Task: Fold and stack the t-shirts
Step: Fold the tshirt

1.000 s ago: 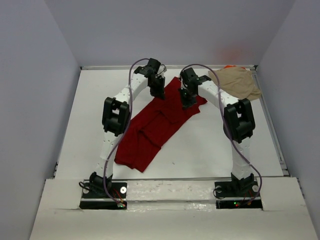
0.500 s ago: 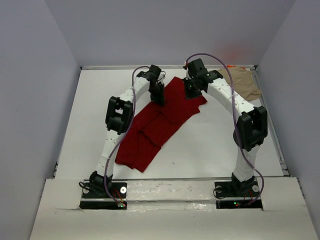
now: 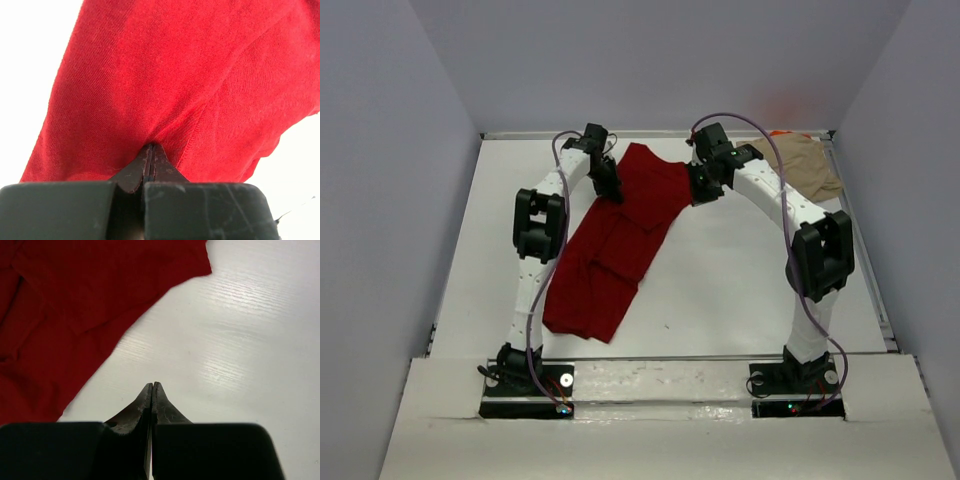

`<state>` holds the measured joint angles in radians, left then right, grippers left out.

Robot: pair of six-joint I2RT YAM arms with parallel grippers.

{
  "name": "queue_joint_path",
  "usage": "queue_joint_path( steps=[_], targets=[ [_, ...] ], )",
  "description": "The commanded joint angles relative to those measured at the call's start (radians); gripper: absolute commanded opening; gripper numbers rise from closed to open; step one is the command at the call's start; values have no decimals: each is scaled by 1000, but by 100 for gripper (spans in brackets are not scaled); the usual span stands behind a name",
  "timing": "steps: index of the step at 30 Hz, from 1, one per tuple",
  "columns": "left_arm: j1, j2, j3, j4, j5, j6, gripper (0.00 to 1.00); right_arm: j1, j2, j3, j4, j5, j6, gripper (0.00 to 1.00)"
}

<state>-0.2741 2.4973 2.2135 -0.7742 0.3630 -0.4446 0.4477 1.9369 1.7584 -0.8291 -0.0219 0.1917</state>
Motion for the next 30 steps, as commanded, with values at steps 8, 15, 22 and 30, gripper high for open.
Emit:
queue_joint_path(
  steps=[8, 15, 22, 30],
  targets=[
    [115, -58, -75, 10, -87, -23, 0, 11, 86, -23, 65, -56, -20, 0],
    [121, -43, -64, 15, -38, -14, 0, 29, 281, 172, 76, -346, -103, 0],
    [122, -90, -71, -3, -154, -5, 0, 100, 450, 528, -40, -409, -90, 0],
    [164, -31, 20, -34, -136, -6, 0, 135, 487, 576, -90, -415, -71, 0]
  ],
)
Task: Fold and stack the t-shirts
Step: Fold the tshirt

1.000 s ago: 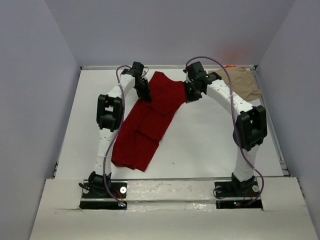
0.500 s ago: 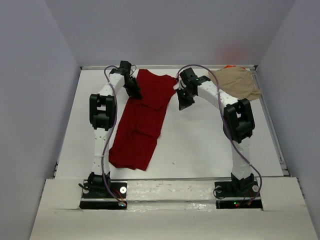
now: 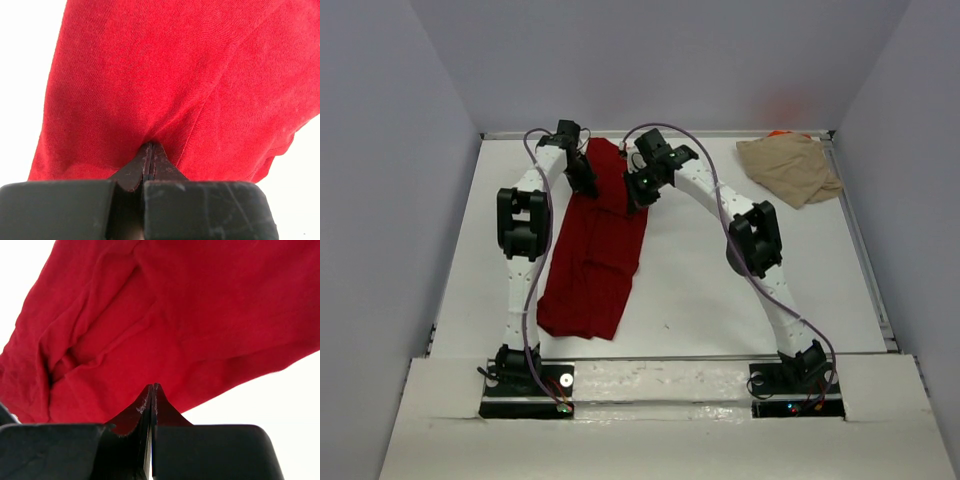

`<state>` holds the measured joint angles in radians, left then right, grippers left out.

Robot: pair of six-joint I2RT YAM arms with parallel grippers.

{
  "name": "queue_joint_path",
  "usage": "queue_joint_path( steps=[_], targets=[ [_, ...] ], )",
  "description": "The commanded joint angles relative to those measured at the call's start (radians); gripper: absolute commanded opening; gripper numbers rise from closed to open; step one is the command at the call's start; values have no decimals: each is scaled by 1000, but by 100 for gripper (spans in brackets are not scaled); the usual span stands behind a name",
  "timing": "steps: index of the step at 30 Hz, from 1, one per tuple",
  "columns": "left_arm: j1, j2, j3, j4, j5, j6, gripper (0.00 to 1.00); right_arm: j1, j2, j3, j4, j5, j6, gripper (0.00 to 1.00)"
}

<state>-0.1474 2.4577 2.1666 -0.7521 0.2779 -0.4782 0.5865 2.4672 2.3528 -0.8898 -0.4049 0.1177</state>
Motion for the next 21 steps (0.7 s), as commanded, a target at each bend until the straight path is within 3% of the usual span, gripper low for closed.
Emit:
queue_joint_path(
  steps=[1, 11, 21],
  targets=[
    [40, 21, 85, -67, -51, 26, 0, -4, -48, -24, -34, -20, 3, 0],
    [55, 75, 157, -112, -23, 46, 0, -4, -17, -118, -32, -49, -29, 0],
    [29, -302, -201, 20, -164, 36, 0, -4, -19, -150, -2, -40, -20, 0]
  ],
)
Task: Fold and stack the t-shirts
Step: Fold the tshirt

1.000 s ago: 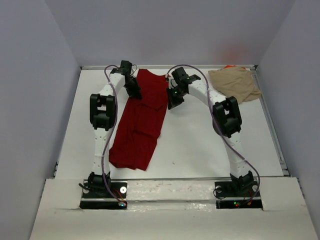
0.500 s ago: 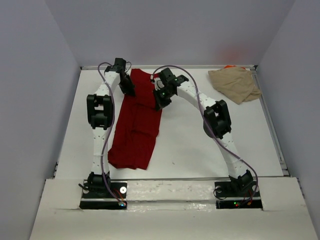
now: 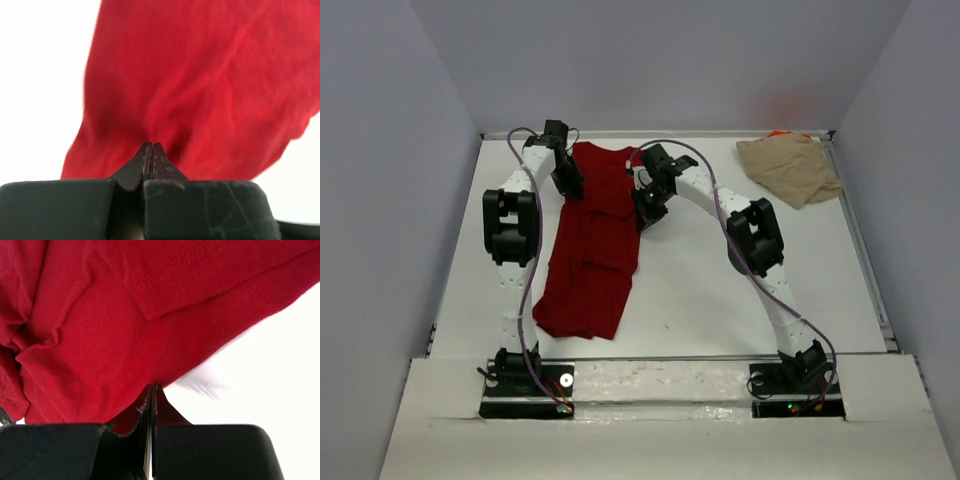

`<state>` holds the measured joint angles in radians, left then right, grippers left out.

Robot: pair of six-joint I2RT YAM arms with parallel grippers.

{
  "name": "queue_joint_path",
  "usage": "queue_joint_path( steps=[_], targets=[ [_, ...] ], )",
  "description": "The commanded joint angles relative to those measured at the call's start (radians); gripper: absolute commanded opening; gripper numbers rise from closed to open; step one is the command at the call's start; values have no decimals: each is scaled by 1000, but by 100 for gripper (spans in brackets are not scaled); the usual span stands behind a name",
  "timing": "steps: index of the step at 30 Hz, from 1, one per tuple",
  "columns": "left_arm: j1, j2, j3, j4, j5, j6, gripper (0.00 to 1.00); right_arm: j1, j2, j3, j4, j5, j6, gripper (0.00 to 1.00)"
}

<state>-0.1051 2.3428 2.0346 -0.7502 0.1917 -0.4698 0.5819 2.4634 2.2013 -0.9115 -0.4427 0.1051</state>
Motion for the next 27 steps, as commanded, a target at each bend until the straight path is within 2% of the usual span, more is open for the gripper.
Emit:
queue_joint_path(
  steps=[1, 5, 8, 11, 14, 16, 17, 18, 22, 26, 27],
  targets=[
    [-27, -235, -80, 18, -99, 39, 0, 1, -27, -17, 48, 10, -2, 0],
    [-47, -296, -100, 21, -124, 80, 0, 1, -61, -40, 69, 62, -1, 0],
    [-47, -237, -19, -35, -120, 89, 0, 1, -69, -14, 74, 93, -4, 0],
    [-62, -180, 84, -52, -138, 80, 0, 12, -60, 50, 63, 131, -18, 0],
    [-65, -188, 70, -18, -126, 69, 0, 12, -44, 135, 46, 133, -31, 0],
    [-67, -165, 88, -26, -115, 65, 0, 12, -21, 196, 31, 128, -35, 5],
    [-65, -154, 95, -35, -107, 69, 0, 12, -14, 211, 28, 112, -35, 5],
    [-67, -143, 102, -41, -115, 69, 0, 12, 2, 227, 31, 110, -27, 0],
    [-67, -137, 72, -20, -130, 71, 0, 12, 80, 311, 45, 32, -21, 0],
    [-65, -129, 49, 3, -58, 77, 0, 12, 130, 293, 184, -221, -16, 0],
    [-65, -131, 33, 8, -52, 76, 0, 12, 161, 314, 194, -232, 4, 0]
  ],
)
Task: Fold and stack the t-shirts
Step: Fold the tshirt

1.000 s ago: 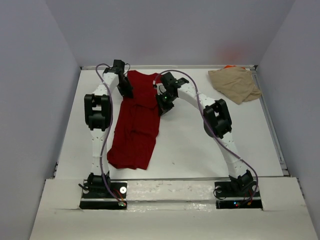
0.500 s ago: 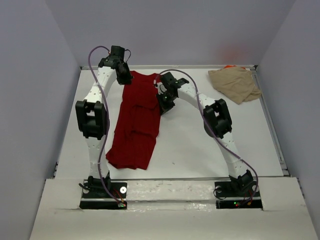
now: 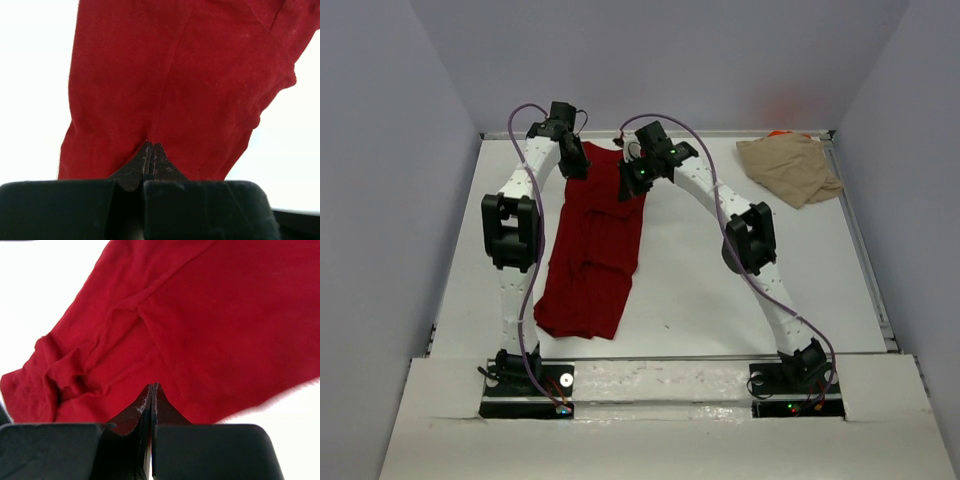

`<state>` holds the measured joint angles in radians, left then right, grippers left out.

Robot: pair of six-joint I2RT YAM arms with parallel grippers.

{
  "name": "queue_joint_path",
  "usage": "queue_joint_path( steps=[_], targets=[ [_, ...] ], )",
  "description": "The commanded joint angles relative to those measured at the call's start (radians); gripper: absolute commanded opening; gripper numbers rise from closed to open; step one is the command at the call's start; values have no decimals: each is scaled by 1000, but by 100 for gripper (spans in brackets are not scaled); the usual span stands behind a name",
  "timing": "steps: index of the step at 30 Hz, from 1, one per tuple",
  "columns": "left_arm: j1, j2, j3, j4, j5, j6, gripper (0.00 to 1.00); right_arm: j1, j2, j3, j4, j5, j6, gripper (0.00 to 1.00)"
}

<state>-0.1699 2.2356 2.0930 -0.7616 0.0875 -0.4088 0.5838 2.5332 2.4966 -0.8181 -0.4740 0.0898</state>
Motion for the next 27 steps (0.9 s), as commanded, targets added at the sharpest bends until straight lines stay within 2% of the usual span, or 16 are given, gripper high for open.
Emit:
queue_joint_path(
  steps=[1, 6, 13, 16, 19, 23, 27],
  targets=[
    [-2, -28, -34, 27, 58, 15, 0, 10, 91, 45, 100, -206, 27, 0],
    [0, -41, -57, 45, 87, 16, 0, -10, 164, 99, 109, -261, 44, 0],
    [-2, -51, -80, 53, 74, 13, 0, -30, 161, 10, 126, -244, 73, 0],
    [0, -56, -85, 56, 77, 11, 0, -30, 153, -21, 105, -169, 88, 0],
    [0, -54, -76, 56, 84, 10, 0, -30, 145, -12, 33, 5, 105, 0],
    [-2, -57, -73, 51, 97, 8, 0, -30, 128, -1, -38, 145, 122, 0],
    [-2, -62, -76, 53, 101, 8, 0, -39, 107, 4, -90, 214, 137, 0]
  ],
)
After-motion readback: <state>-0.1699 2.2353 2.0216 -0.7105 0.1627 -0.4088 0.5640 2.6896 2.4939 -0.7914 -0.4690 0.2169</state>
